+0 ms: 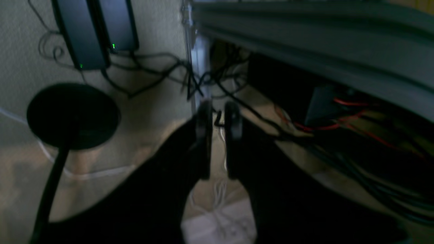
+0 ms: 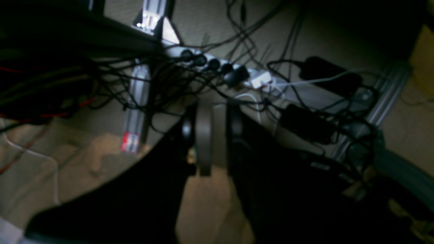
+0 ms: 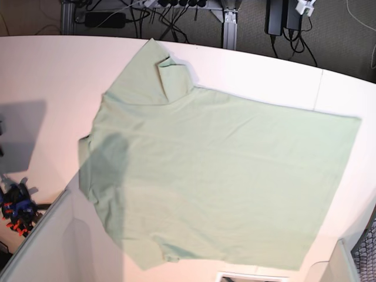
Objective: Fold the T-shirt properly
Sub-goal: 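Move both grippers from rest toward the green polo shirt, then grasp the shirt's shoulder and hem corners with right and left grippers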
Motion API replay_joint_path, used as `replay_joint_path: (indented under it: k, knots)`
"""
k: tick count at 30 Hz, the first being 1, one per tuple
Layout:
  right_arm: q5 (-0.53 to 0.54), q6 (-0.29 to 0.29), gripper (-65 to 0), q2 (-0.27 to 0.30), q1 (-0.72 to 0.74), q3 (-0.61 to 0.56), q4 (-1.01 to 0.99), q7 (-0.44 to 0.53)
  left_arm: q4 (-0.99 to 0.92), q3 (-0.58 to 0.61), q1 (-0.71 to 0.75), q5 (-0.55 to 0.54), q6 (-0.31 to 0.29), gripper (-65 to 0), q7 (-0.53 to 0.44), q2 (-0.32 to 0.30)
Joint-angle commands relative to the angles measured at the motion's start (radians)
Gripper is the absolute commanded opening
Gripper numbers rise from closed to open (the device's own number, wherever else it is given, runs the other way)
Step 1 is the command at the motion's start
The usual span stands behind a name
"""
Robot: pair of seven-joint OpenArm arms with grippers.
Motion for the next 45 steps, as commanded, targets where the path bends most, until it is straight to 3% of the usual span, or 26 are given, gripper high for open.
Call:
replay_joint_path:
  k: [1, 7, 10, 16, 18, 22, 28, 35, 40, 43, 45]
  knots:
    - [0.013, -0.002, -58.2, 0.025, -0.037, 0.001, 0.048, 0.011, 0.071, -0.027, 0.036, -0.006, -0.013, -58.5, 0.020, -0.007]
    - [0.015, -0.003, -52.9, 0.093, -0.212, 0.032, 0.326, -0.009, 0.477, -0.137, 0.239, -0.024, -0.033, -54.6, 0.044, -0.036]
    - [0.025, -0.003, -51.4, 0.105, -0.287, 0.077, 0.459, -0.019, 0.631, -0.147, 0.320, -0.037, -0.042, -51.4, 0.044, -0.066]
    - [0.069, -0.003, -51.3, 0.105, -0.397, 0.182, 0.691, -0.073, 0.871, -0.148, 0.442, -0.042, -0.042, -51.0, 0.047, -0.101]
    - [0.104, -0.003, -47.7, 0.105, -0.423, 0.217, 0.779, -0.156, 0.943, -0.153, 0.469, -0.044, -0.041, -46.5, 0.061, -0.106]
    - [0.154, -0.003, -36.3, 0.105, -0.451, 0.283, 0.945, -0.259, 1.052, -0.182, 0.508, -0.080, -0.041, -30.0, 0.101, -0.105]
    - [0.214, -0.003, -36.1, 0.105, -0.447, 0.338, 1.152, -0.339, 1.162, -0.271, 0.532, -0.158, -0.042, -29.1, 0.189, -0.107]
    - [0.320, -0.051, -35.4, 0.073, -0.334, 0.355, 1.197, -0.360, 1.223, -0.369, 0.532, -0.327, -0.042, -29.1, 0.295, -0.185]
    - [0.359, -0.099, -34.4, 0.021, -0.230, 0.355, 1.128, -0.385, 1.223, -0.413, 0.531, -0.357, -0.041, -29.1, 0.301, -0.264]
    - [0.412, -0.098, -34.4, -0.022, -0.170, 0.354, 1.058, -0.389, 1.223, -0.430, 0.531, -0.373, -0.041, -29.1, 0.301, -0.301]
    - [0.437, -0.068, -34.4, -0.050, -0.135, 0.349, 1.018, -0.408, 1.223, -0.431, 0.531, -0.372, -0.041, -29.1, 0.301, -0.317]
